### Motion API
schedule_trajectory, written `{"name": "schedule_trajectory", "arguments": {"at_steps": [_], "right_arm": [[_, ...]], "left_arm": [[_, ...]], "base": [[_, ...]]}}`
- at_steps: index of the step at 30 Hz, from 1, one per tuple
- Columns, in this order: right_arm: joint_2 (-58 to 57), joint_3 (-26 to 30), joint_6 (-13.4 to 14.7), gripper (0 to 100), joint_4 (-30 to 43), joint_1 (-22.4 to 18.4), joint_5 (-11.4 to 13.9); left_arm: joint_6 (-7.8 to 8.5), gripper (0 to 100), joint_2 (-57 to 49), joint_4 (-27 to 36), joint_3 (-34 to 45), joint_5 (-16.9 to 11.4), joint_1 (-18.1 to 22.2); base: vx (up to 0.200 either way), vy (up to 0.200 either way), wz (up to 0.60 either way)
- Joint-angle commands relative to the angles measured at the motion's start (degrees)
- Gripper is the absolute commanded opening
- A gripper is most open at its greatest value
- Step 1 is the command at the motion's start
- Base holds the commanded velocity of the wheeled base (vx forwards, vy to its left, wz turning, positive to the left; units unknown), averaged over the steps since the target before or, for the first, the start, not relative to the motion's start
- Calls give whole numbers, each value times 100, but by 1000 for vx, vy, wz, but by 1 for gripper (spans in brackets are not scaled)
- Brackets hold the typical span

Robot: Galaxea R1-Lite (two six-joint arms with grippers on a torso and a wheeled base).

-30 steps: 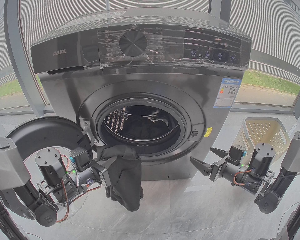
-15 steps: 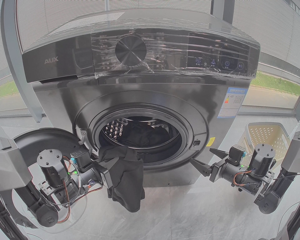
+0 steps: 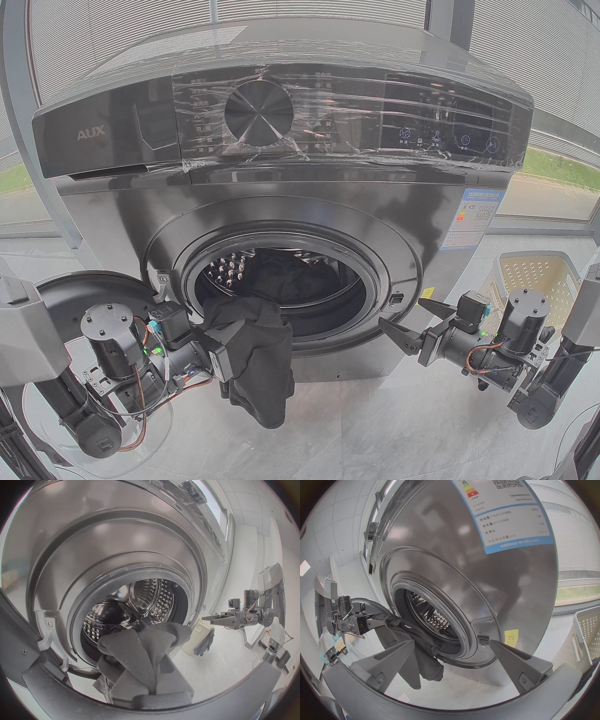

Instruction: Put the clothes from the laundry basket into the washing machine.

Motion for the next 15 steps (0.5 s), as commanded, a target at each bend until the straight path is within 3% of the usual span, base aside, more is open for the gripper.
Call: {"name": "schedule_trajectory", "arguments": {"at_steps": [1,4,8,13,15], "right_arm": [[-40,9,2,100,-67,109,-21],[-58,17,2,100,-67,126,-12],[-58,0,2,100,-67,126,-3],[-67,-62,-7,100,-58,161,-3],[-102,-79,-7,100,-58,161,-3]], "left_arm": [[-39,0,153,-25,-133,149,-244],[-66,0,690,-25,-669,360,-402],[-127,0,1120,-17,-1056,343,-446],[-83,0,2087,-25,-2128,431,-411],[-136,0,2421,-25,-2682,457,-375]], "base": [[0,0,0],[0,0,0],[0,0,0],[0,0,0],[0,0,0]]}}
